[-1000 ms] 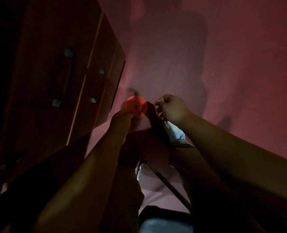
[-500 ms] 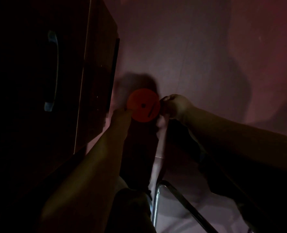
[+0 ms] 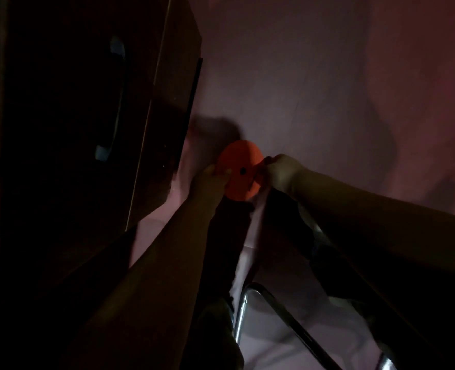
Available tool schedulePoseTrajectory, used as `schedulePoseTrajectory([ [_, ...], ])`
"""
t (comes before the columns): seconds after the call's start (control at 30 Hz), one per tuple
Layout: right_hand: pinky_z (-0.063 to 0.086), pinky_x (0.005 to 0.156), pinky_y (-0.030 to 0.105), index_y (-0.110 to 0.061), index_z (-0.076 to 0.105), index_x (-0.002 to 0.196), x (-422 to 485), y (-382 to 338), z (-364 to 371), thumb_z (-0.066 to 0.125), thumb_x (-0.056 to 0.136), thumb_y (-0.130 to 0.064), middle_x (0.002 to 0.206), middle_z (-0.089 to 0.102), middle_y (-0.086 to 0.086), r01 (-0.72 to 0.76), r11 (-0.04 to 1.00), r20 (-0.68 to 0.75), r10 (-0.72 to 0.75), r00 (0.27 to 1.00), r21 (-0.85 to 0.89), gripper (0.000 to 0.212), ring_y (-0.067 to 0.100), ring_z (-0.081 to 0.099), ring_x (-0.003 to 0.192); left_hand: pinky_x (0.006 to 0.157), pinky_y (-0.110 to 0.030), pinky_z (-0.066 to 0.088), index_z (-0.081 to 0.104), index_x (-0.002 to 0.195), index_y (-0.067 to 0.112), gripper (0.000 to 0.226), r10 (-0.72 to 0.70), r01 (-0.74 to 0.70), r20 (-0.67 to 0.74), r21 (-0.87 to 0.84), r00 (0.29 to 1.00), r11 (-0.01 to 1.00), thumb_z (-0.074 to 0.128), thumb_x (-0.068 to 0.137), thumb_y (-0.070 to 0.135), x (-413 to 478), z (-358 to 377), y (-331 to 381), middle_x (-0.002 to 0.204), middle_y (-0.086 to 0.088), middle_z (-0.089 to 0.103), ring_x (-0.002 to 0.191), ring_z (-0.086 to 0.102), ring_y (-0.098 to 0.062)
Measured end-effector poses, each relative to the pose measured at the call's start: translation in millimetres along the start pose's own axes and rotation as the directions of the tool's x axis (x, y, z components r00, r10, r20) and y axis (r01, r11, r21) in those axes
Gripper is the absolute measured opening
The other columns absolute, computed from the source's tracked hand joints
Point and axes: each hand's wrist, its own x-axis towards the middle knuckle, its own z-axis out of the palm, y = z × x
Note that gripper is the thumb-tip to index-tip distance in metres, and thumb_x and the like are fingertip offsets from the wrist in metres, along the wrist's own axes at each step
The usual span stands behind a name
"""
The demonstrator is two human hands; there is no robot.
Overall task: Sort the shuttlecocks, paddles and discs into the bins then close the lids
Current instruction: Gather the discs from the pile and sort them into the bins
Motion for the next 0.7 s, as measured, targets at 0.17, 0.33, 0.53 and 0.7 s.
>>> schedulePoseTrajectory([
  [0.17, 0.047, 0.095, 0.028, -0.021, 0.036, 0.161, -119, -38, -57, 0.068, 0.093, -0.024, 0.148, 0.053, 0.021, 0.008, 0.961, -0.193, 0.047, 0.980, 0.276, 0.075, 0.035, 0.061, 0.127, 0.090, -0.030, 0.051, 0.069, 0.125, 0.020, 0.039, 0.143, -0.141, -0.032, 0.052, 0.989, 0.989, 0.073, 0.092, 0.040, -137, -19, 50, 0.115, -0.002, 0.071, 0.105, 0.067, -0.024],
  [0.33, 0.056, 0.097, 0.039, -0.021, 0.071, 0.113, -267, -103, -142, 0.071, 0.088, -0.011, 0.111, 0.075, 0.010, 0.168, 0.980, -0.067, -0.161, 0.985, 0.104, 0.027, 0.026, 0.071, 0.101, 0.098, -0.047, 0.058, 0.072, 0.121, 0.024, 0.051, 0.125, -0.127, -0.024, -0.081, 0.992, 0.989, 0.077, 0.082, 0.055, -285, -61, 108, 0.113, -0.004, 0.077, 0.112, 0.072, -0.029],
  [0.53, 0.056, 0.089, 0.037, -0.014, 0.076, 0.104, -422, -192, -229, 0.072, 0.095, -0.024, 0.101, 0.078, 0.012, 0.358, 0.931, 0.057, -0.355, 0.933, -0.075, 0.014, 0.018, 0.069, 0.087, 0.088, -0.041, 0.058, 0.072, 0.094, 0.033, 0.009, 0.155, -0.182, -0.126, -0.244, 0.980, 0.952, 0.077, 0.089, 0.040, -448, -124, 200, 0.101, 0.004, 0.076, 0.105, 0.074, -0.026],
  [0.7, 0.051, 0.075, 0.035, -0.015, 0.072, 0.093, -519, -267, -254, 0.071, 0.096, -0.019, 0.079, 0.067, -0.003, 0.577, 0.797, 0.046, -0.579, 0.814, -0.180, 0.005, 0.009, 0.060, 0.070, 0.092, -0.057, 0.060, 0.076, 0.100, 0.012, 0.025, 0.209, -0.269, -0.196, -0.361, 0.958, 0.893, 0.075, 0.085, 0.033, -573, -180, 249, 0.105, -0.016, 0.078, 0.096, 0.073, -0.030],
])
